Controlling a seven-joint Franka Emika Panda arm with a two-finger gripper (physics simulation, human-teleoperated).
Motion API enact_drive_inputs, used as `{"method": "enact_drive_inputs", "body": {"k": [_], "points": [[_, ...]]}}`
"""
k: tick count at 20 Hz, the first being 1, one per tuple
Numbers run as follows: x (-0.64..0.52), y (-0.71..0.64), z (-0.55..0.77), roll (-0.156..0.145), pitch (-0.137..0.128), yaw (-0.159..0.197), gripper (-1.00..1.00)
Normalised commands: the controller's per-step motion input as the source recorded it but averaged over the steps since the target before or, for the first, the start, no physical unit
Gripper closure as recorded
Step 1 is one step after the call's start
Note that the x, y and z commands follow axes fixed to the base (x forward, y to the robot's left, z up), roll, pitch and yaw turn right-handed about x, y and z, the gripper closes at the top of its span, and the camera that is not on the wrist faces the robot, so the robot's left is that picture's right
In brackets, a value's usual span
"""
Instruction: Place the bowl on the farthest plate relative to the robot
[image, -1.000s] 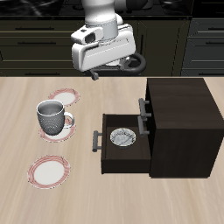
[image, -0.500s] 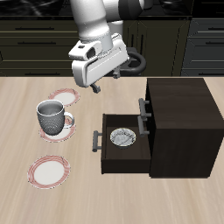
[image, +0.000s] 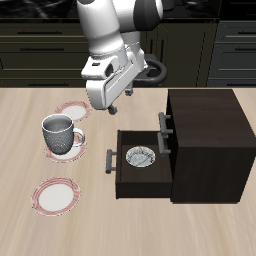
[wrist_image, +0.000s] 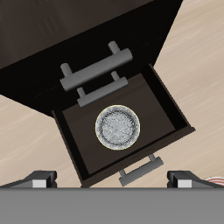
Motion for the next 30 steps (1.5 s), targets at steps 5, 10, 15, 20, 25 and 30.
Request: {"method": "enact_drive_inputs", "body": {"k": [5,10,15,20,25,30], "points": [[0.03,-0.03,-0.02,-0.016,-0.04,0.129,-1.0],[0.05,-0.05,-0.07,-0.017,-0.024,0.058,-1.0],[0.05,0.03,-0.16,-0.001,-0.016,0.04,-1.0],[0.09,0.07,-0.23,0.03,0.053,0.099,-1.0],[0.03,0.13,-0.19,0.01,0.04,0.021,-1.0],[0.04,-0.01,-0.12,0.0,0.044,0.001,-1.0]]}}
